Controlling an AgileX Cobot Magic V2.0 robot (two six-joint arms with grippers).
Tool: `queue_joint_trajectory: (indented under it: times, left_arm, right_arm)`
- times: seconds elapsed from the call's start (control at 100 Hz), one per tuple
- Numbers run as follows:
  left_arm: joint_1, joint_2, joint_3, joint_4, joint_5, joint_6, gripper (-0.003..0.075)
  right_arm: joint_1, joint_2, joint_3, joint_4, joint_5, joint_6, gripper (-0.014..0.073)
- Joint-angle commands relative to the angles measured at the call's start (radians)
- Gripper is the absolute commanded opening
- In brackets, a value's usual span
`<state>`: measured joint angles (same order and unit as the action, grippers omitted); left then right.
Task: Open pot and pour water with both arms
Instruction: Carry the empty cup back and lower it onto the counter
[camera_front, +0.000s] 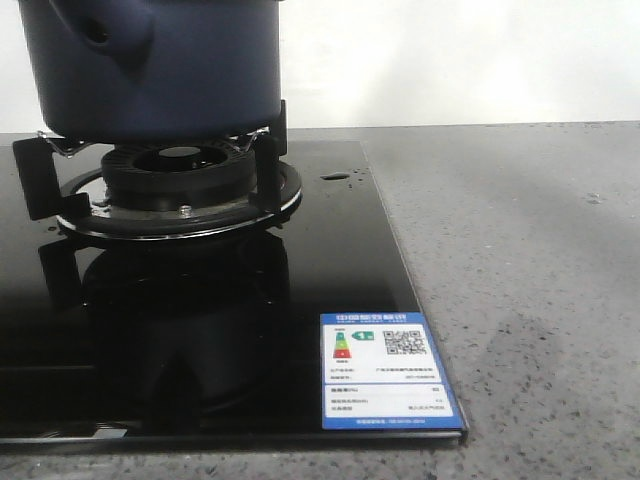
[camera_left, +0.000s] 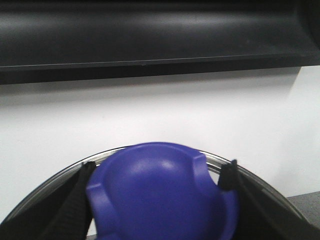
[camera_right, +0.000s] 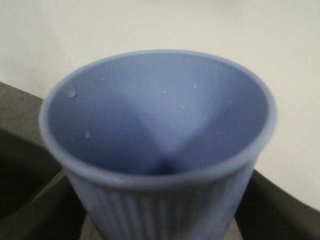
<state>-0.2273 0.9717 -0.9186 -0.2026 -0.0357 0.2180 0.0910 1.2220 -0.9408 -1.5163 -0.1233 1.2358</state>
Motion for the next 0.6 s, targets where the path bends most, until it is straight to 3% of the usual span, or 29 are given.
queue_joint_trajectory:
  times: [0.0, 0.12, 0.26, 0.38, 0.59]
  left_arm:
    - [0.003, -0.021, -0.039, 0.002, -0.110, 0.000, 0.0360]
    - [0.003, -0.021, -0.039, 0.002, -0.110, 0.000, 0.0360]
    - [0.003, -0.021, -0.039, 0.002, -0.110, 0.000, 0.0360]
    - [0.003, -0.021, -0.039, 0.002, -0.110, 0.000, 0.0360]
    - [0.003, -0.021, -0.037, 0.003, -0.110, 0.000, 0.0360]
  right_arm:
    - [-0.089, -0.037, 0.015, 0.061, -0.130, 0.015, 0.0367]
    - [-0.224, -0.037, 0.068, 0.136, -0.324, -0.007, 0.0365]
    - [-0.325, -0.037, 0.149, 0.287, -0.477, -0.177, 0.0365]
    - [-0.341, -0.033, 0.224, 0.411, -0.521, -0.372, 0.0365]
    - [-0.341, 0.007, 0.310, 0.516, -0.564, -0.514, 0.0365]
